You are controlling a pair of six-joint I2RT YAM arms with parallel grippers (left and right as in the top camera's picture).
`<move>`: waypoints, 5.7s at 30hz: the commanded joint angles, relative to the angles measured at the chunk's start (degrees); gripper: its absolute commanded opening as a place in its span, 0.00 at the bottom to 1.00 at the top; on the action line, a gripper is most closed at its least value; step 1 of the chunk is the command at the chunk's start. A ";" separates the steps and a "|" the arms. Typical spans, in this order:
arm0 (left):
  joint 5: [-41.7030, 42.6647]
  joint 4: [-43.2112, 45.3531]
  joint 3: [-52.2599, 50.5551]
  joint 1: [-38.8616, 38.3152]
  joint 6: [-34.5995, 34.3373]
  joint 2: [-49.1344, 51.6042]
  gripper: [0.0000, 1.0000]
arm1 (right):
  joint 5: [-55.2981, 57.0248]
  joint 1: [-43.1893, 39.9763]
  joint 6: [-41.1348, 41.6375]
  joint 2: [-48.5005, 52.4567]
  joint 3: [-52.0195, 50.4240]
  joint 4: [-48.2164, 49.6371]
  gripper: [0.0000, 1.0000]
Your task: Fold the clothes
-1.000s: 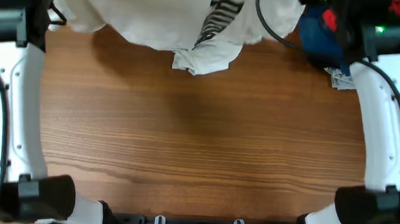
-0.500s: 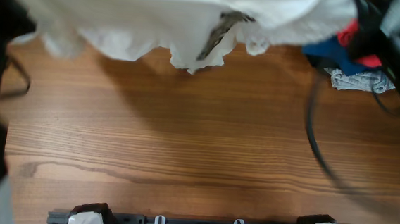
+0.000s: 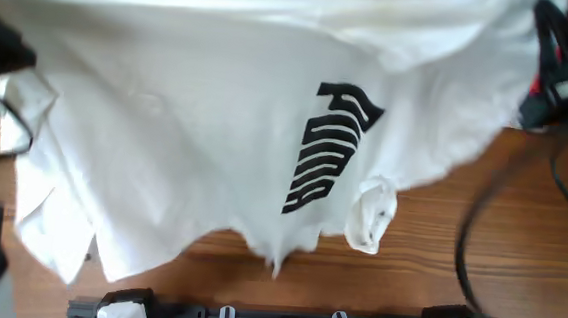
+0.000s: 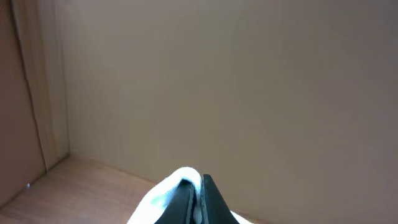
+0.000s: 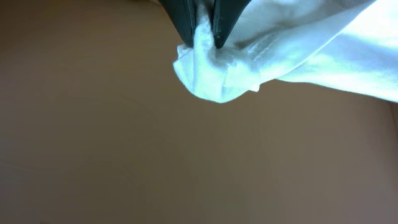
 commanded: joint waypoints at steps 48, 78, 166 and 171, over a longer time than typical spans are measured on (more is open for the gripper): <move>4.13 -40.94 7.06 4.44 0.72 41.18 0.04 | -21.46 -8.17 0.26 48.50 17.46 -34.29 0.04; 1.92 -43.28 -20.92 4.44 -3.06 38.10 0.12 | -9.84 4.52 10.99 47.36 -18.49 -40.79 0.04; 15.39 1.14 -57.40 20.02 -8.96 24.02 0.45 | -16.15 4.52 10.82 46.93 -17.88 -23.76 0.87; 18.25 3.26 -57.42 20.02 -8.35 29.62 0.46 | -16.15 4.52 10.82 46.93 -17.88 -22.71 0.87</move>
